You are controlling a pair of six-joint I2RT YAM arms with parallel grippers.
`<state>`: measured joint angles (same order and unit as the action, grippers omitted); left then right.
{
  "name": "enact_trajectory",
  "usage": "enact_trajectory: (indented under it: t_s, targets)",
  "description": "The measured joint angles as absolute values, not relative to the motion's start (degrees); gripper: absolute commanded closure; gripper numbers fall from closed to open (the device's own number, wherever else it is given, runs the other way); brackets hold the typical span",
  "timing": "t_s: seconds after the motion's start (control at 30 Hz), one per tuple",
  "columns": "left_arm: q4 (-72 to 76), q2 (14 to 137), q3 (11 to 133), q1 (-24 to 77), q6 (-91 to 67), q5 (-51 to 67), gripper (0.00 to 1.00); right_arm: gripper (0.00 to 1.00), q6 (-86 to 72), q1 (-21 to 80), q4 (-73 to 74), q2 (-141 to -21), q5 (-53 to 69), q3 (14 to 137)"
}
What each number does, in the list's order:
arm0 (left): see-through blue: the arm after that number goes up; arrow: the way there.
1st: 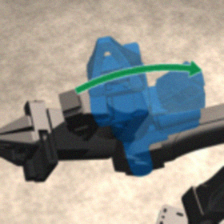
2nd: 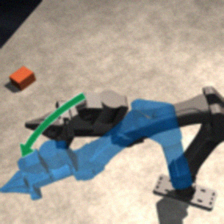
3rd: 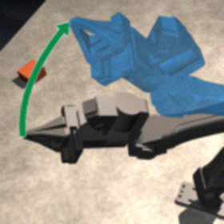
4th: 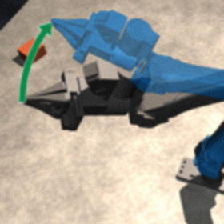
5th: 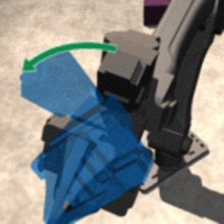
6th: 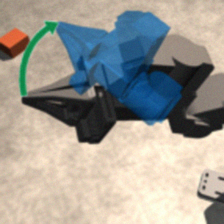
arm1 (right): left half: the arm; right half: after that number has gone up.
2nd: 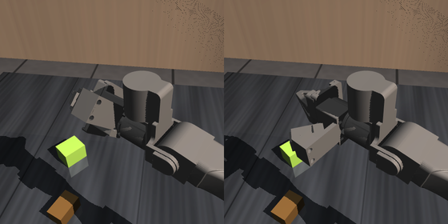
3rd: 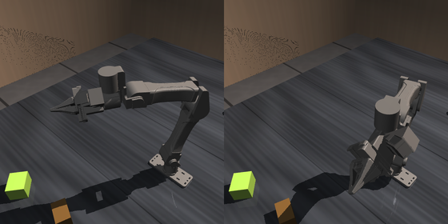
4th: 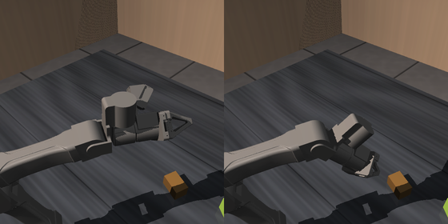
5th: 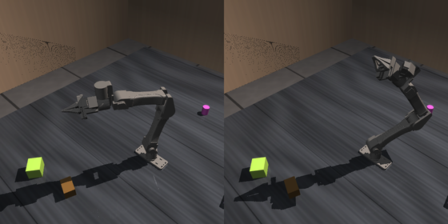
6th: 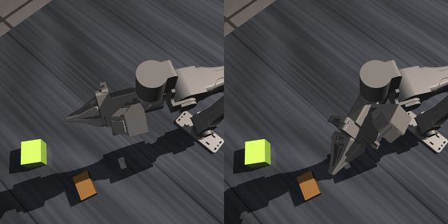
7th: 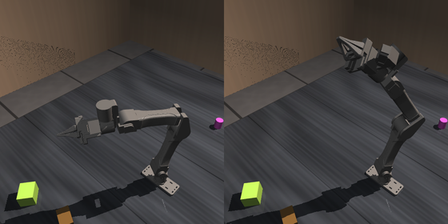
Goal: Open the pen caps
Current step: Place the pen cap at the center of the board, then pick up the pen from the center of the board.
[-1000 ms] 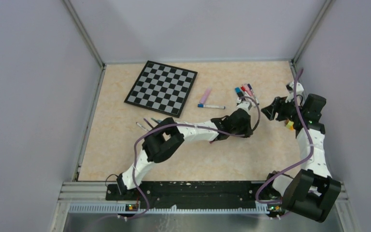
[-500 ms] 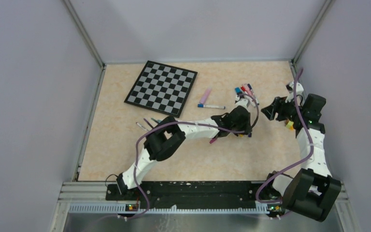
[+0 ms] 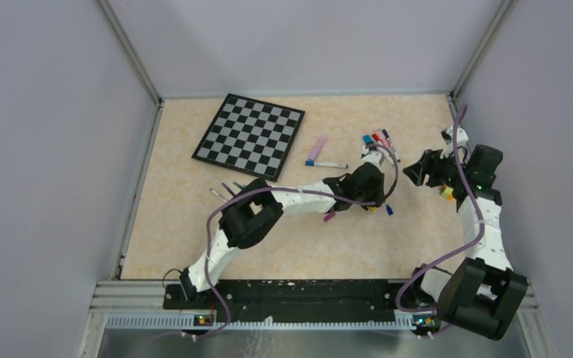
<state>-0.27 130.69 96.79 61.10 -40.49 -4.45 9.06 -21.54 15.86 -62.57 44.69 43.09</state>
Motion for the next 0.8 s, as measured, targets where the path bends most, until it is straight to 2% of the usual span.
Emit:
enact_trajectory:
  t_s: [0.2, 0.3, 0.47, 0.57, 0.63, 0.67, 0.8]
  targets:
    - [1.5, 120.3, 87.5, 61.1, -36.4, -8.2, 0.62, 0.41, 10.0, -21.5, 15.9, -62.8, 45.6, 42.7]
    - [3.6, 112.0, 80.9, 61.1, -34.0, -10.4, 0.56, 0.41, 10.8, -21.5, 15.7, -62.9, 47.1, 42.3]
    - [8.5, 97.5, 68.3, 61.1, -29.3, -14.1, 0.36, 0.40, 12.6, -21.5, 15.4, -62.8, 50.8, 40.1]
    - [9.7, 89.9, 61.6, 61.1, -26.5, -16.5, 0.20, 0.40, 14.0, -21.5, 15.1, -62.8, 53.5, 38.6]
    - [10.0, 84.8, 57.1, 61.1, -25.0, -18.3, 0.04, 0.40, 15.5, -21.5, 15.0, -62.9, 55.6, 38.1]
    - [10.0, 82.7, 55.4, 61.1, -24.5, -19.1, 0.02, 0.40, 16.5, -21.5, 15.0, -62.9, 56.6, 38.0]
    - [9.9, 71.7, 46.6, 60.6, -23.3, -20.9, 0.01, 0.37, 27.4, -19.8, 18.8, -63.9, 60.4, 38.3]
